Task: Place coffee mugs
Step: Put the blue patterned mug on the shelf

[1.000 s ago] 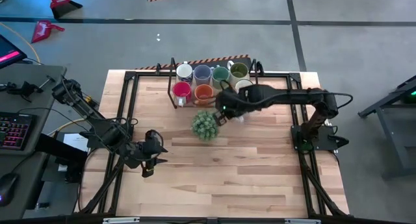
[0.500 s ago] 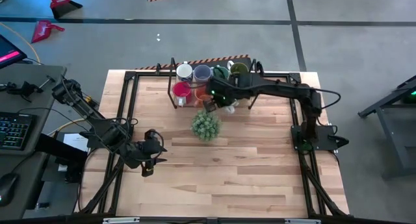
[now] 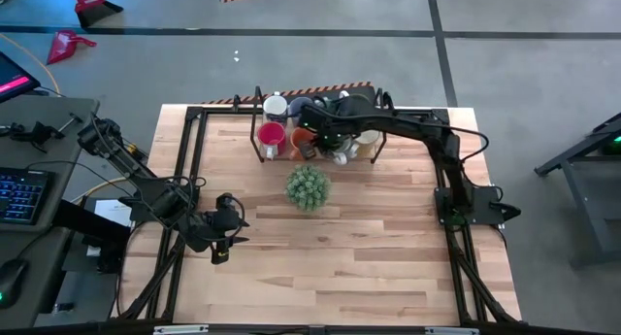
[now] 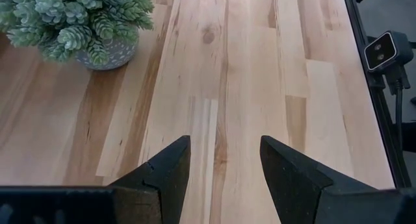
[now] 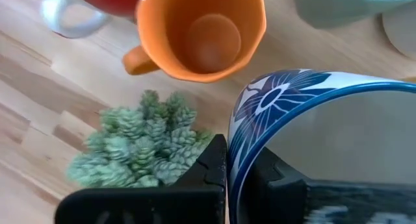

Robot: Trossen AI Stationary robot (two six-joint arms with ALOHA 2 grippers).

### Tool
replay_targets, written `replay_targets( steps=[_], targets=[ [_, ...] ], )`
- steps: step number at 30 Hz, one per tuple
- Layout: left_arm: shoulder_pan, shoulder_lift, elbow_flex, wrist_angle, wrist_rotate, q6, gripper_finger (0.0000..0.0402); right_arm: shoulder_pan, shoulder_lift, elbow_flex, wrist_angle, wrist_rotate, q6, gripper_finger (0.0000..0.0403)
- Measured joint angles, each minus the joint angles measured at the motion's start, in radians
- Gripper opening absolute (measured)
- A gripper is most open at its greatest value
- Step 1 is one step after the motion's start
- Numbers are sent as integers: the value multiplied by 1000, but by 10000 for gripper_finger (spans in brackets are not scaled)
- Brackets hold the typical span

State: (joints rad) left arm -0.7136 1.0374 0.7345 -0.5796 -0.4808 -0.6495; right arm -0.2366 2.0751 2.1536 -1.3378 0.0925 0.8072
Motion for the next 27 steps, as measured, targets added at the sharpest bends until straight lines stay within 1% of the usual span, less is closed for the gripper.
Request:
replay_targets(
  steps=[17,27],
  targets=[
    [0,0,0,1,0,-1,174,-40,85,0,28,4,-74,0],
    [0,0,0,1,0,-1,174,-62,94,-1,34,16,-83,0]
  ],
)
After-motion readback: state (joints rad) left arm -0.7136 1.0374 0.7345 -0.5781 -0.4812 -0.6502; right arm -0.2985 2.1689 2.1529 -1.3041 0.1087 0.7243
